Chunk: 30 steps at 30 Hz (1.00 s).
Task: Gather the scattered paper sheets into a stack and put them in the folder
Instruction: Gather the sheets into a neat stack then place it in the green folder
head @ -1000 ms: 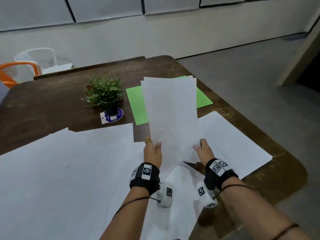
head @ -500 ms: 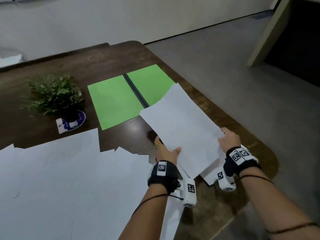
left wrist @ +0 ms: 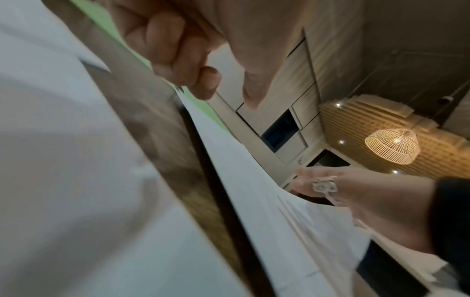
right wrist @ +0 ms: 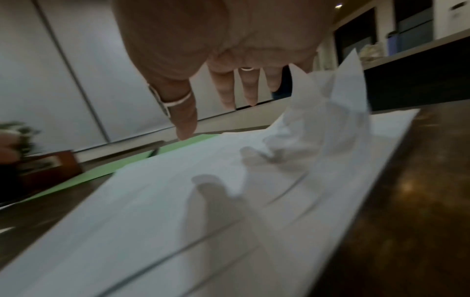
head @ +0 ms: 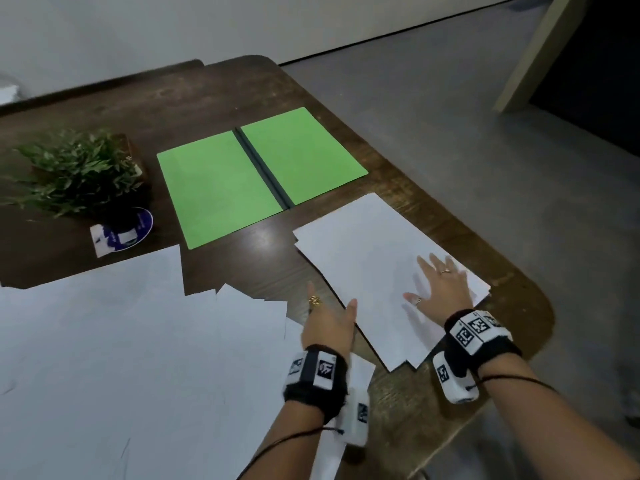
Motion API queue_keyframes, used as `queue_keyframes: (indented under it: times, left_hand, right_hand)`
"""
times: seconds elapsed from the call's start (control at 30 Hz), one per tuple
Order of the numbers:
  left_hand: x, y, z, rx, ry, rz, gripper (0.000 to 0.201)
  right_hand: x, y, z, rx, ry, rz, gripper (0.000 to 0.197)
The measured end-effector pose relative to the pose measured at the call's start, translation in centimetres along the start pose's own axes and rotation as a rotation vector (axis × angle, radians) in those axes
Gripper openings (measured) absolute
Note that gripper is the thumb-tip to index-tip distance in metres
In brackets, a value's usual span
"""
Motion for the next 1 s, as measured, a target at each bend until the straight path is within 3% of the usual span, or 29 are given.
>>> queue_keyframes:
  times: [0.13, 0.23, 0.33, 0.43, 0.57, 0.63, 0.73, 0.83, 0.93, 1.0]
  left_hand:
    - [-6.7, -0.1, -6.1, 0.116, 0.127, 0.165, 0.090]
    - [-10.9, -0.8, -12.2, 0.096, 0.167, 0.196, 0.104]
    - [-12.2, -1.6, -17.9, -0.038, 0.484, 0.095, 0.123]
    - [-11.3, -2.9, -19.7, -0.112, 0.594, -0.010, 0.109]
    - [-9.4, -2.6, -15.6, 0.034, 0.385, 0.107, 0.083]
    - [-8.0, -2.1, -12.0, 0.113, 0.193, 0.110, 0.070]
    - [-6.1, -0.3, -6.6, 0.187, 0.060, 0.105, 0.060]
    - [-4.0, 2.4, -3.1, 0.125, 0.275, 0.069, 0.077]
    - [-1.8, 3.7, -1.8, -0.070, 0.389, -0.094, 0.111]
    - [-0.6, 3.7, -1.5, -0.098, 0.442, -0.149, 0.121]
  right_hand:
    - [0.5, -2.5, -5.7, -0.159, -0.229, 0.006, 0.077]
    - [1.1, -3.6, -8.6, -0.166, -0.396, 0.006, 0.081]
    - [3.2, -3.4, -8.5, -0.063, -0.423, -0.135, 0.081]
    - [5.2, -3.1, -6.8, 0.091, -0.238, -0.282, 0.084]
    - [5.1, -3.0, -5.5, 0.135, -0.003, -0.254, 0.096]
    - [4.0, -2.8, -4.7, 0.211, 0.197, -0.135, 0.106]
    - [1.7, -1.4, -2.8, 0.332, 0.350, 0.095, 0.101]
    - [0.5, 1.1, -1.2, 0.416, 0.352, 0.039, 0.098]
    - [0.8, 3.2, -0.3, 0.465, 0.317, -0.117, 0.107]
    - [1.2, 4.2, -0.4, 0.465, 0.328, -0.144, 0.107]
Point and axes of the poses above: each hand's wrist, its own y-axis towards the middle knuckle, its own x-axis out of the palm, z = x × y, the point moved 4 cm from there along y, towards the middle knuckle, and after that the axes turned 7 degrees about -x, right-handed, at the moved point
